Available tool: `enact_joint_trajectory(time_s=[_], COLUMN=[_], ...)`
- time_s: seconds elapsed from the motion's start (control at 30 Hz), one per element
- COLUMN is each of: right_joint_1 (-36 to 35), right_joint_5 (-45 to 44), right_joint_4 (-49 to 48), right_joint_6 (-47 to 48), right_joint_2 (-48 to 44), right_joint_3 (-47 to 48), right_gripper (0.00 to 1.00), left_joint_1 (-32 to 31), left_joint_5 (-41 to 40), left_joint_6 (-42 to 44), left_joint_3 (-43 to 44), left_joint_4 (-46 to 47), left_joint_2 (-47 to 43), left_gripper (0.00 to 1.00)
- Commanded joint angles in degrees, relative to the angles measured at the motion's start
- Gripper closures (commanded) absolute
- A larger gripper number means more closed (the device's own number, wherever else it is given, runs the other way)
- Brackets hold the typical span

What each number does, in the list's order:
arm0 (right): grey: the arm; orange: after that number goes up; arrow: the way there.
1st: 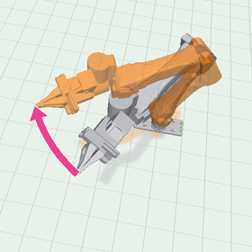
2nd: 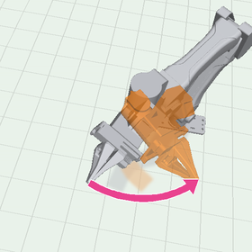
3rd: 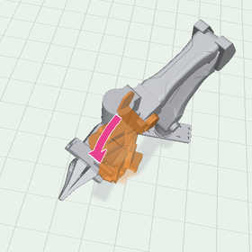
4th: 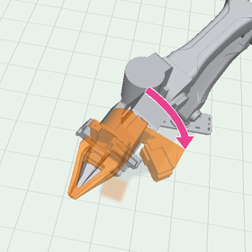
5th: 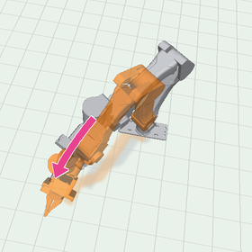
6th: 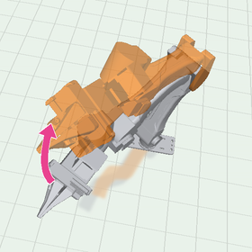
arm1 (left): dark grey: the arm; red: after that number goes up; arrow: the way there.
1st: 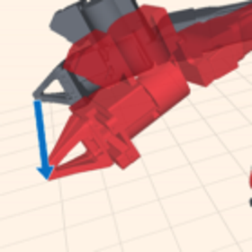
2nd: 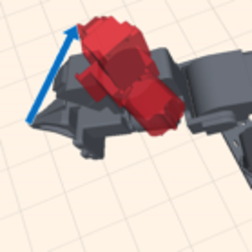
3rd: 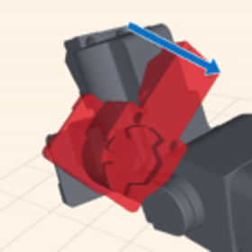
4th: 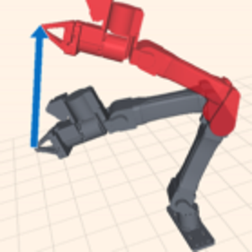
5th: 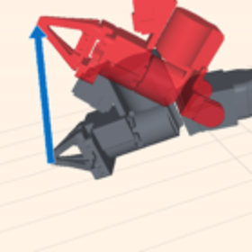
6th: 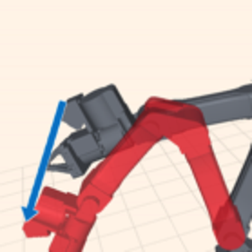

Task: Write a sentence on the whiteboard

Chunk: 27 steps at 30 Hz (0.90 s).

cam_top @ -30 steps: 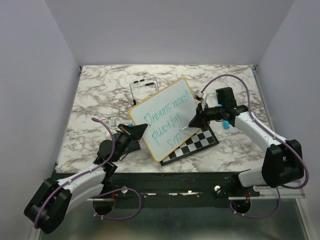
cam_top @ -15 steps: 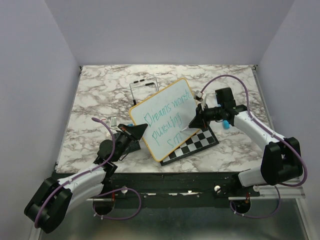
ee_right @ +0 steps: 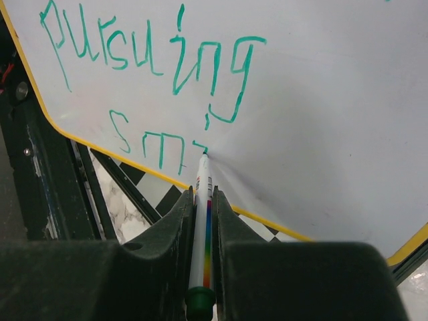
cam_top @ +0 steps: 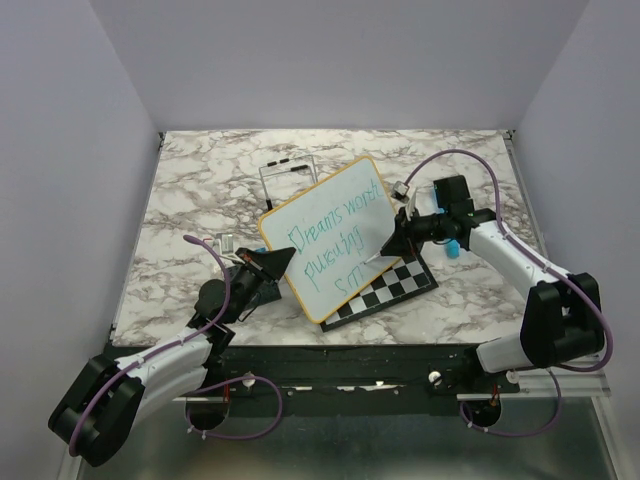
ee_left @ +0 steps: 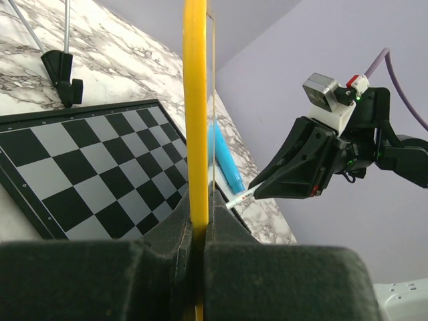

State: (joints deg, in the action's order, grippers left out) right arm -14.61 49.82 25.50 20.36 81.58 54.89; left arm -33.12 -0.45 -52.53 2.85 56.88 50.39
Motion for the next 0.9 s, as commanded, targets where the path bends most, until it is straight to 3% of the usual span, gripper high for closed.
enact_joint_trajectory(time_s=[0.0, 0.3, 0.87], right_joint_1=[0.2, -0.16, 1.95], right_joint_5=[0.89, 0.89, 0.19], right_joint_4=[4.81, 9.13, 1.31], right_joint_6=[3.98, 7.68, -0.41], right_joint_2=[2.44, 4.29, 0.42], right_joint_3=[0.65, 1.35, 4.87], right_gripper=[0.99, 0.99, 0.99], left_joint_1=[-0.19, -0.19, -0.19], left_joint_5=[0.36, 0.36, 0.36], left_joint_6=[1.12, 1.12, 1.38], left_joint_3=[-0.83, -0.83, -0.66], left_joint_4=[5.34, 6.05, 5.34], left_joint_2=[-0.38, 0.23, -0.21], left_gripper=[1.0, 1.0, 1.0])
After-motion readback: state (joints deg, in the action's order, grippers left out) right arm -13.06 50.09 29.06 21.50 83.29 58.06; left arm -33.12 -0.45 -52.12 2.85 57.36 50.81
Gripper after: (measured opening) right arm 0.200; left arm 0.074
